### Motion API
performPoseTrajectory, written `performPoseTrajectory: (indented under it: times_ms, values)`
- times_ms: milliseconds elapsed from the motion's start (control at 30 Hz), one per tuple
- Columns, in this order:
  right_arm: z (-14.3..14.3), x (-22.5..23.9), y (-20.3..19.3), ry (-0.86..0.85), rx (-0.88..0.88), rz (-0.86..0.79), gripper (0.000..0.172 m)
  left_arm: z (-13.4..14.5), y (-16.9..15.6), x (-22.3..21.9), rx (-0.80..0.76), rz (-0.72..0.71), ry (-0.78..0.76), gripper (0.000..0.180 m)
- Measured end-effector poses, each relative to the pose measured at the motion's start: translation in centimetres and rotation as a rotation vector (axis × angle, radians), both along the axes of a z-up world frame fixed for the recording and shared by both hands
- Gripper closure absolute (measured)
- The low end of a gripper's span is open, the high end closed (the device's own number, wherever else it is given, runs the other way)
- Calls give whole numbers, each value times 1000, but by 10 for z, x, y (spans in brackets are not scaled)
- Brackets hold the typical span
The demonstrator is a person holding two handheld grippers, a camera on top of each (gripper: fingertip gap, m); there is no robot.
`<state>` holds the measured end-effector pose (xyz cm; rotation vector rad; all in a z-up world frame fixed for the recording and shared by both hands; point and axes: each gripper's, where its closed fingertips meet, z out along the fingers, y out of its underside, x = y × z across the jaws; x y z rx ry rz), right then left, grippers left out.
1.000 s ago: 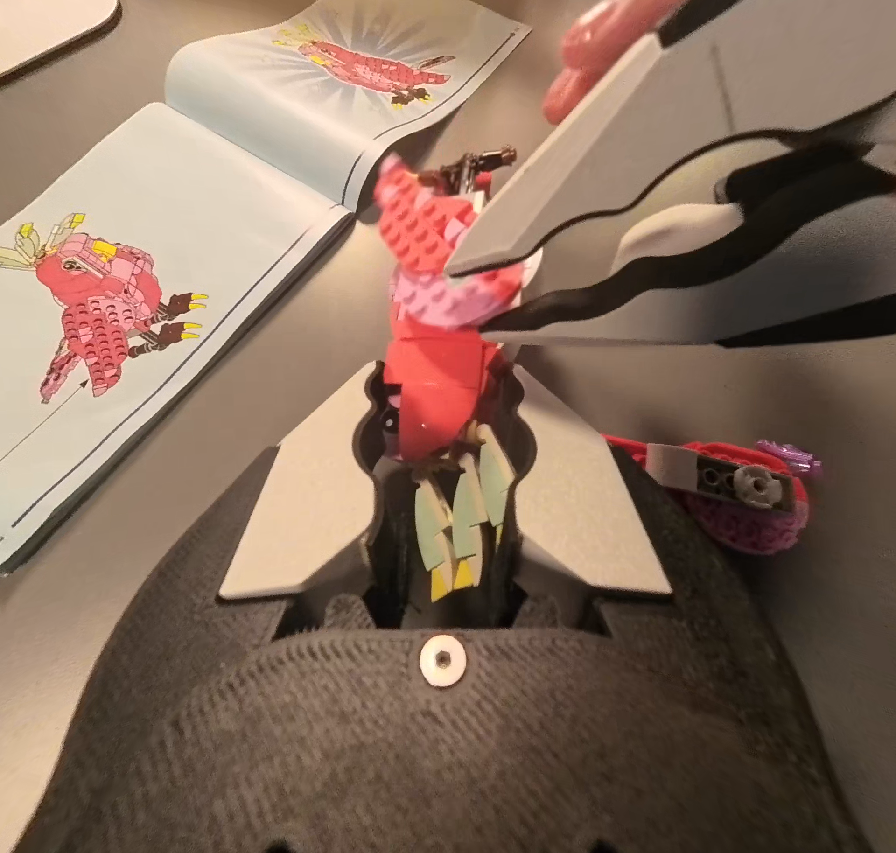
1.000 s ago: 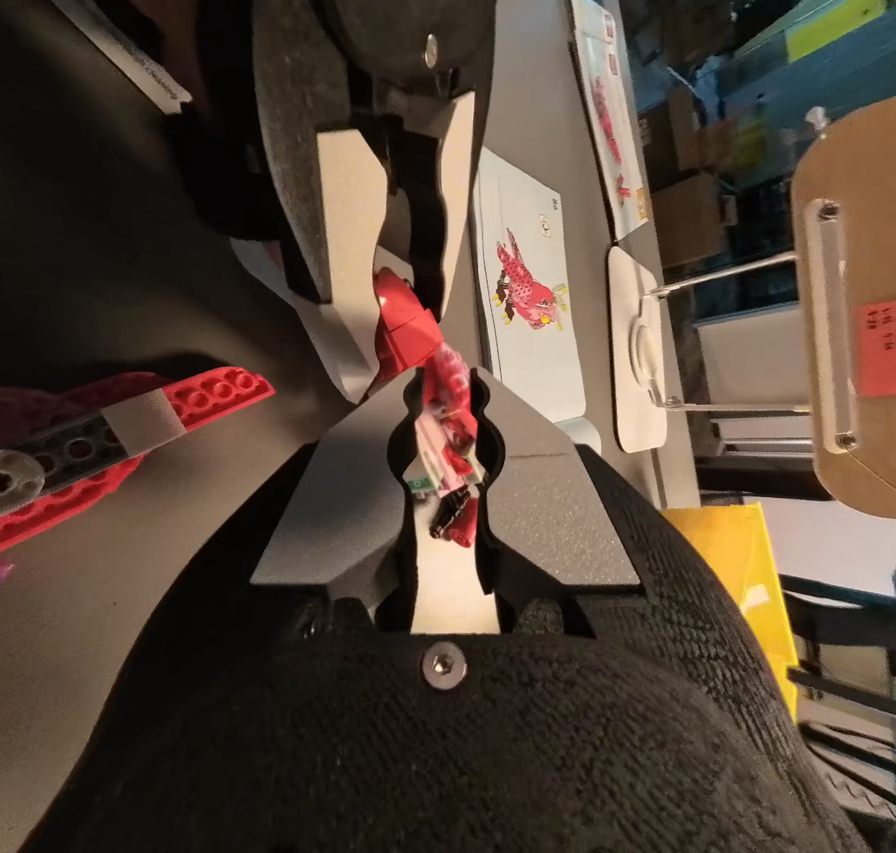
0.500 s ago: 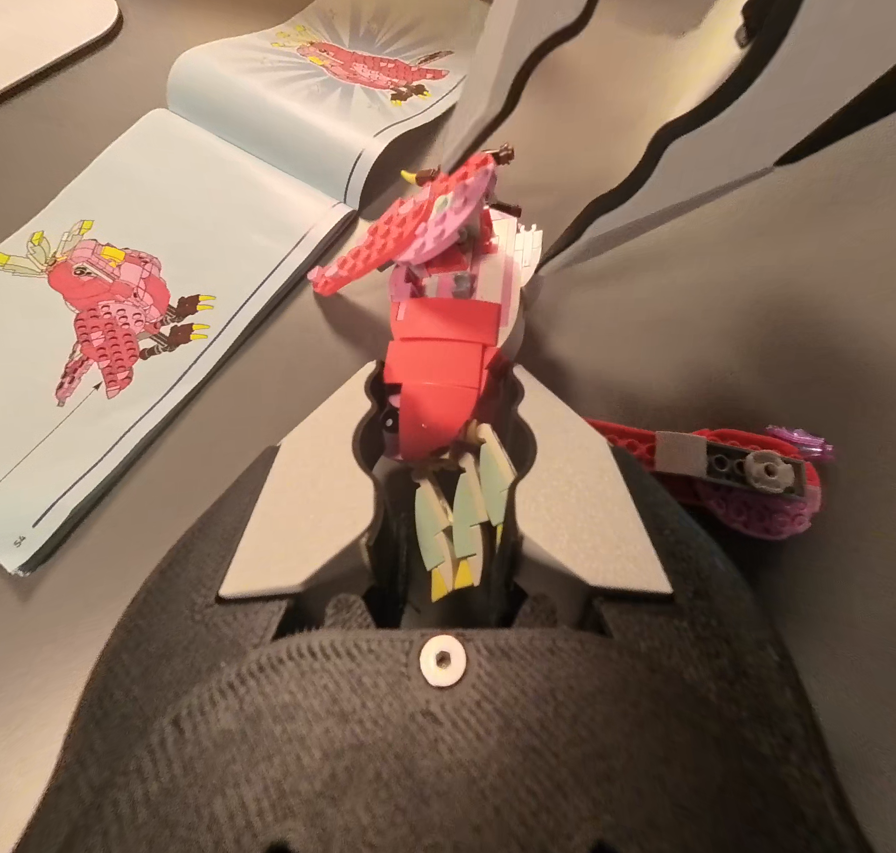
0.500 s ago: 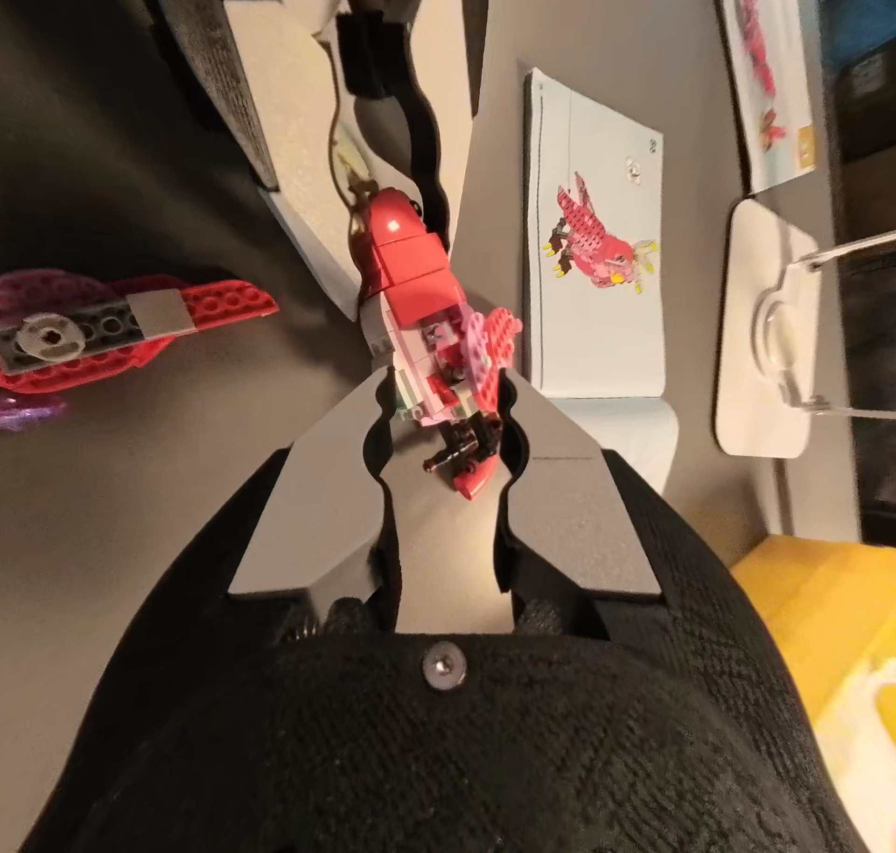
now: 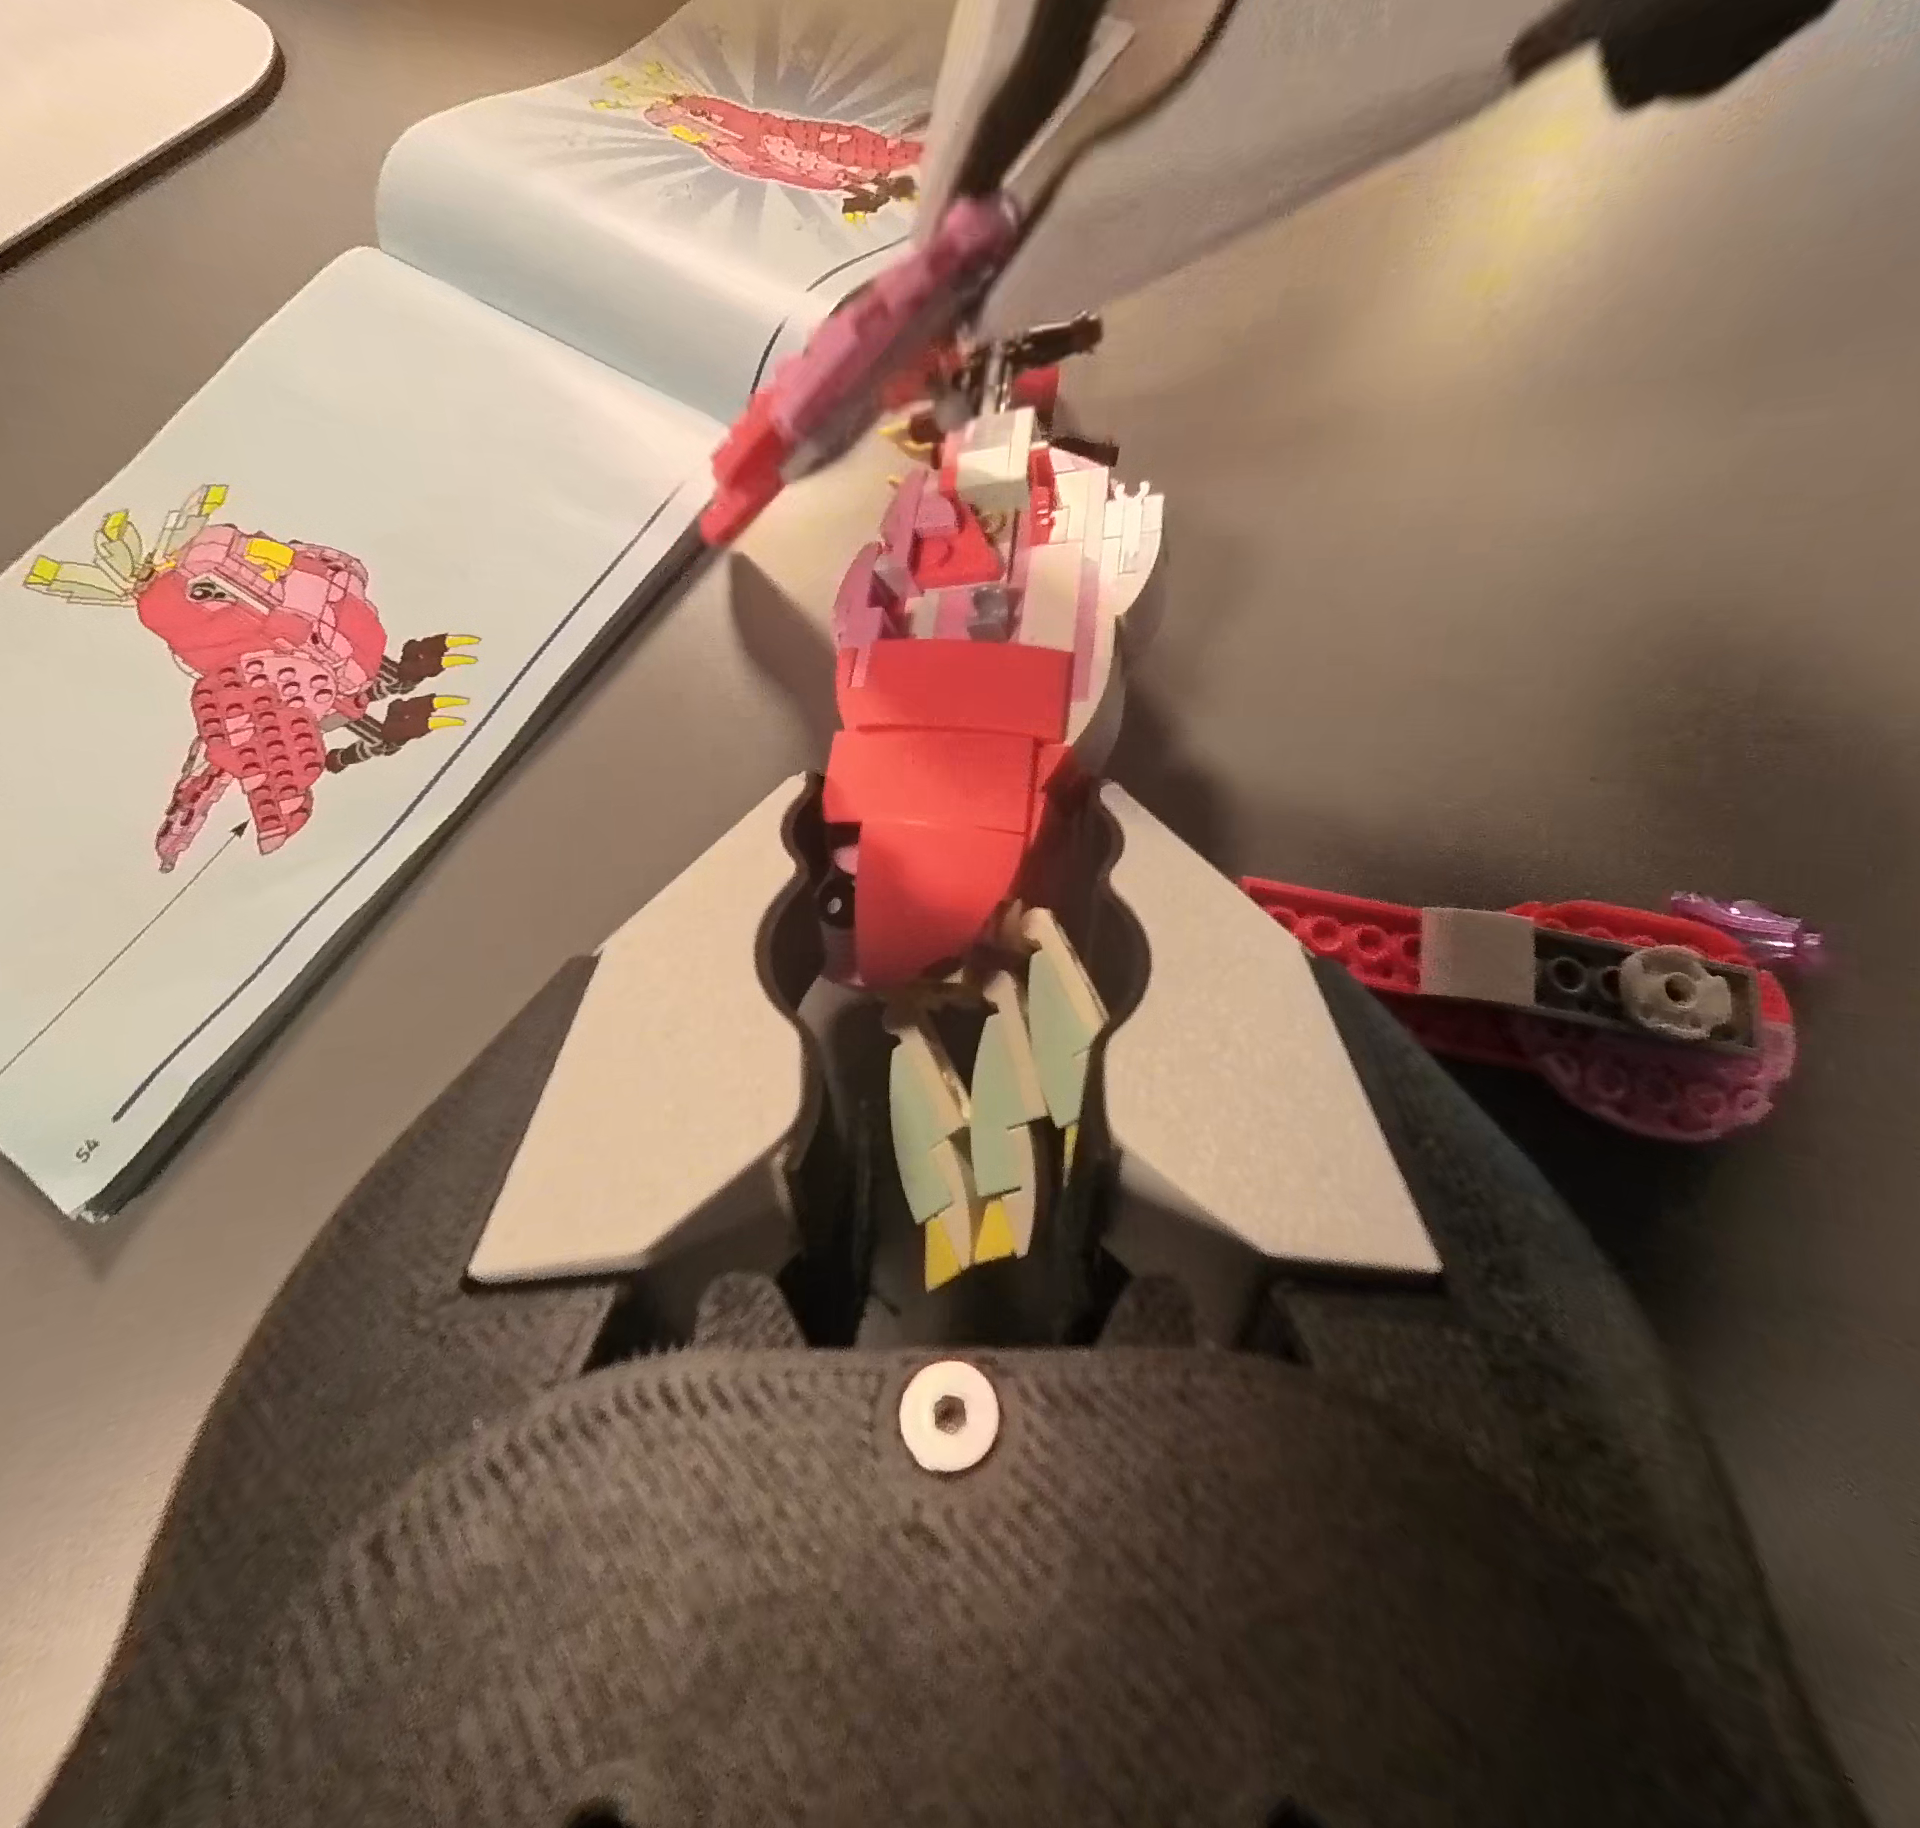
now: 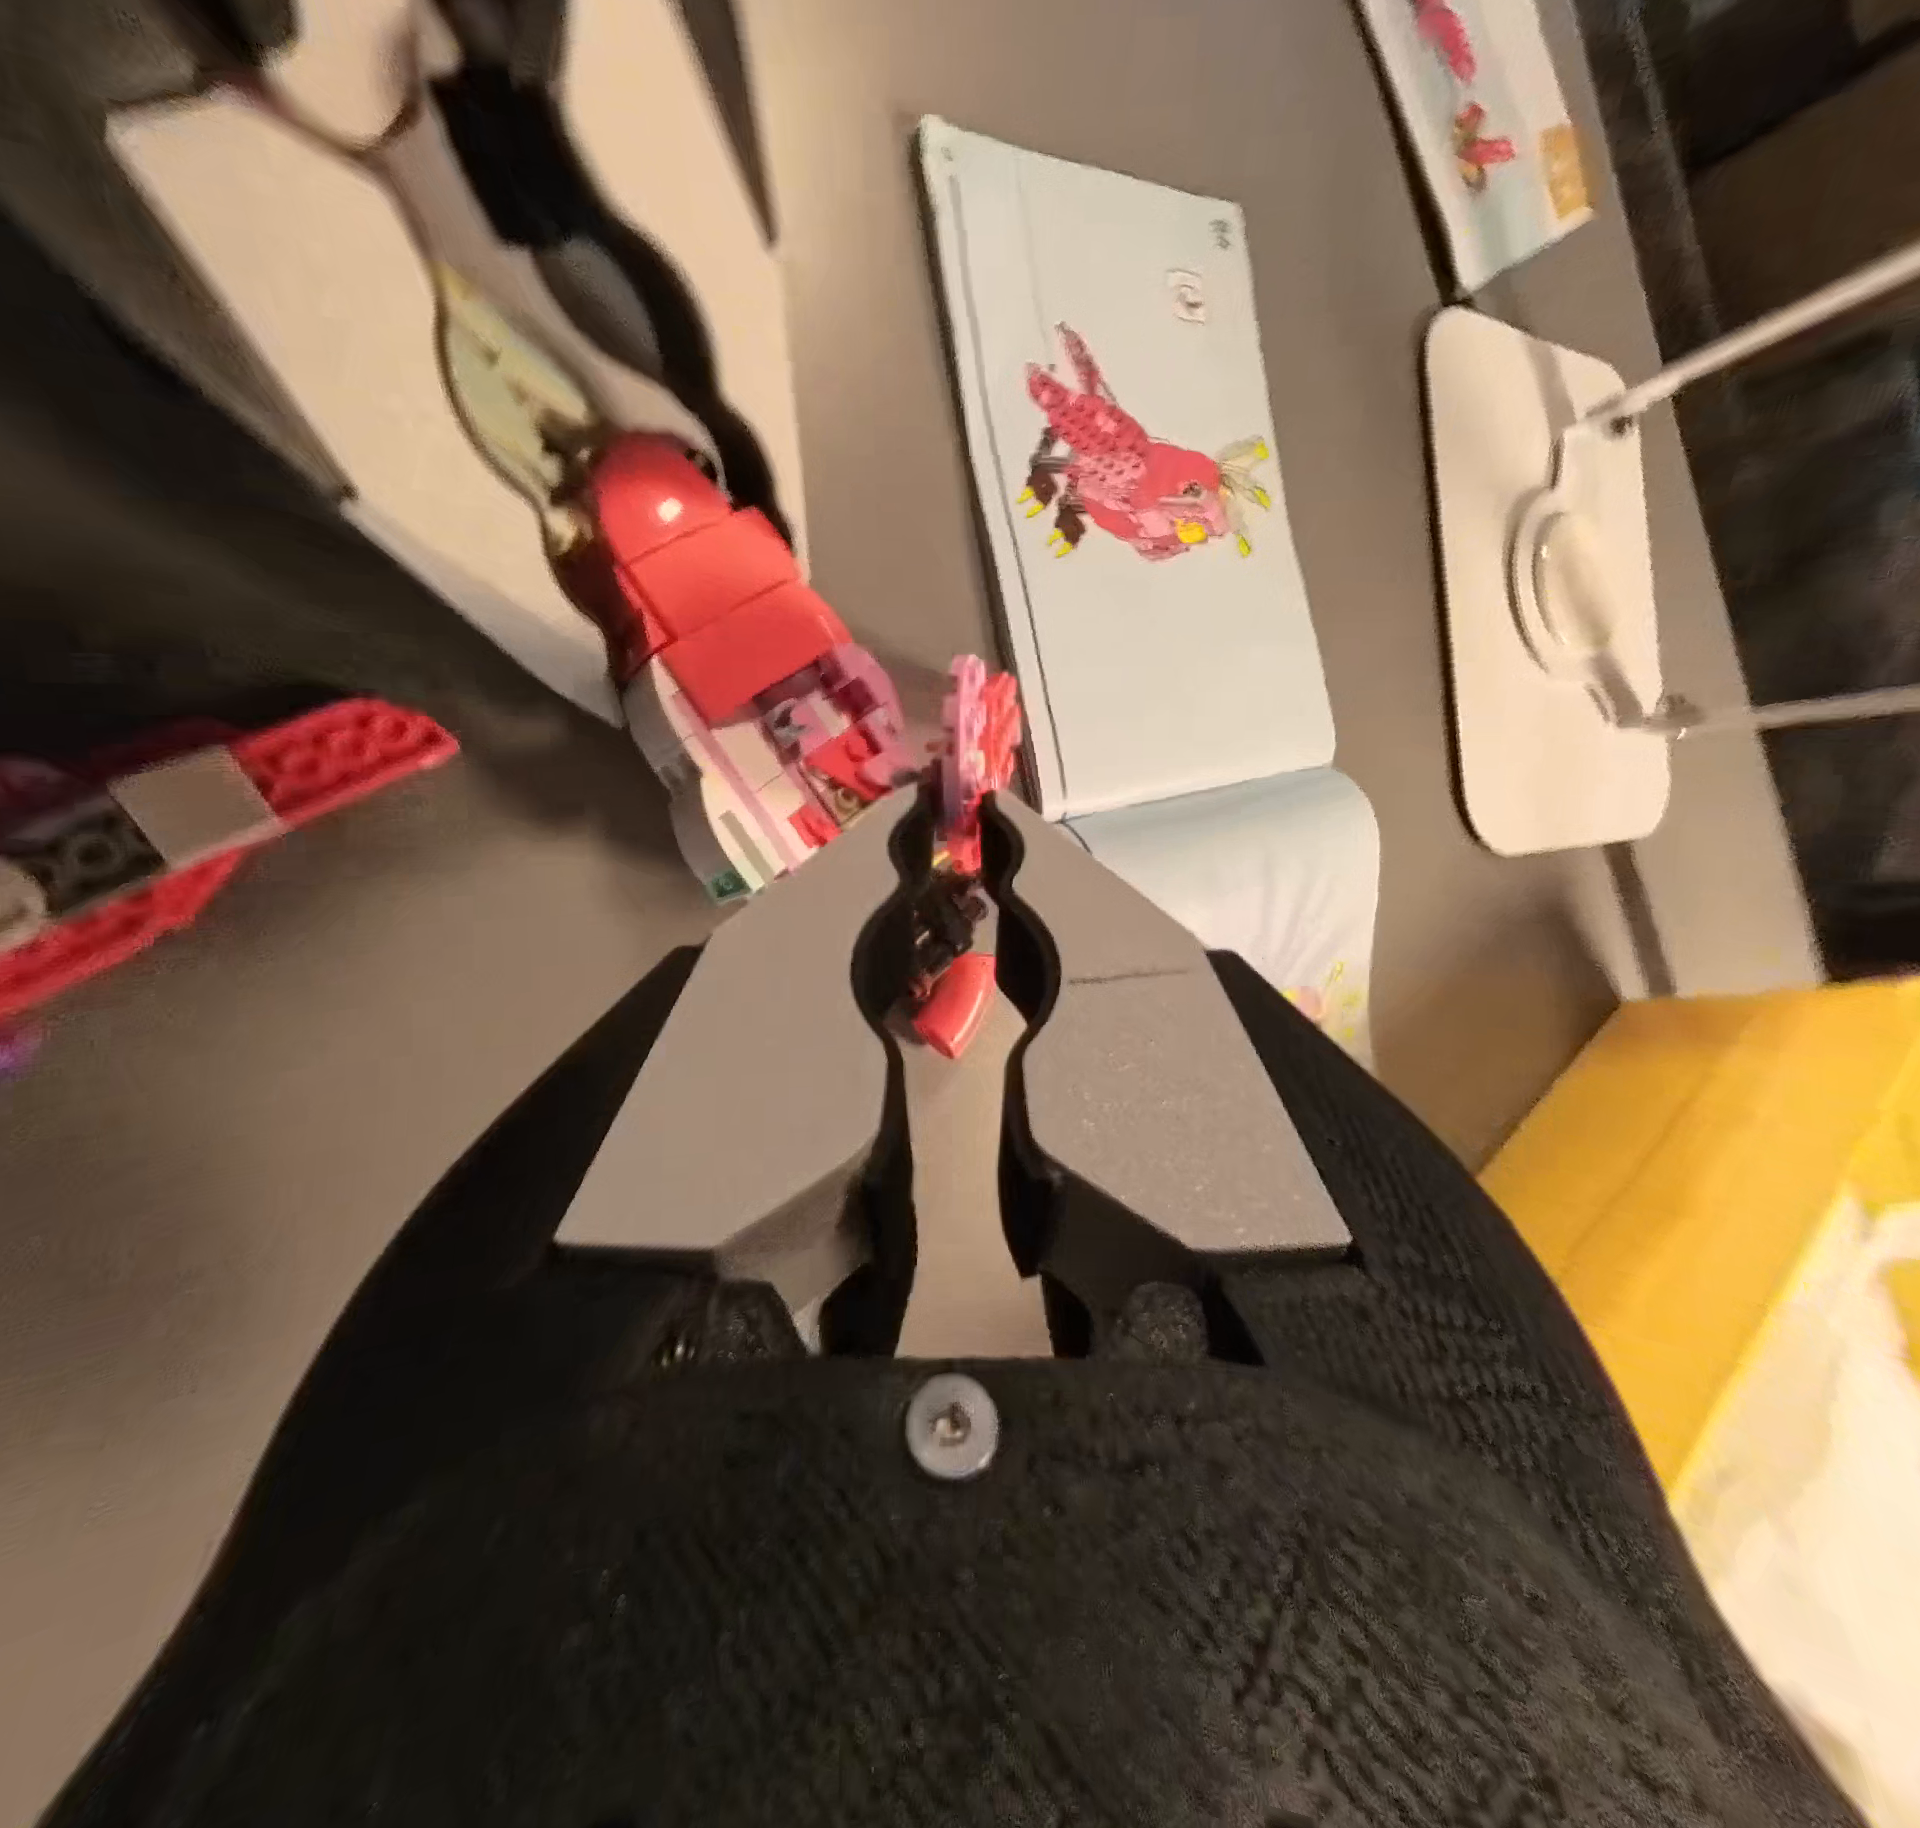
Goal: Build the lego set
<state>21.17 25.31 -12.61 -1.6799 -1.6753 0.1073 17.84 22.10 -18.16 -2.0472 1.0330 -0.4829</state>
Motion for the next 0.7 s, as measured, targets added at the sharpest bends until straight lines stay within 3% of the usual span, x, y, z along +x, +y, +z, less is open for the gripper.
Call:
performPoseTrajectory:
  times_ms: [167,233,400,500,700]
  values:
    - [31,5,0,132,-102,-122,167,0,0,0,8,3,5,132]
    - [43,8,-1,138,-92,-126,167,4,3,-1,48,12,4,120]
    - [60,6,-23,74,-82,-24,167,58,6,0,296,21,-176,104]
    - [68,-4,-52,77,-202,73,166,97,-11,6,427,-56,-358,123]
    - [91,-19,-86,176,-406,210,166,120,-46,12,333,-257,-578,151]
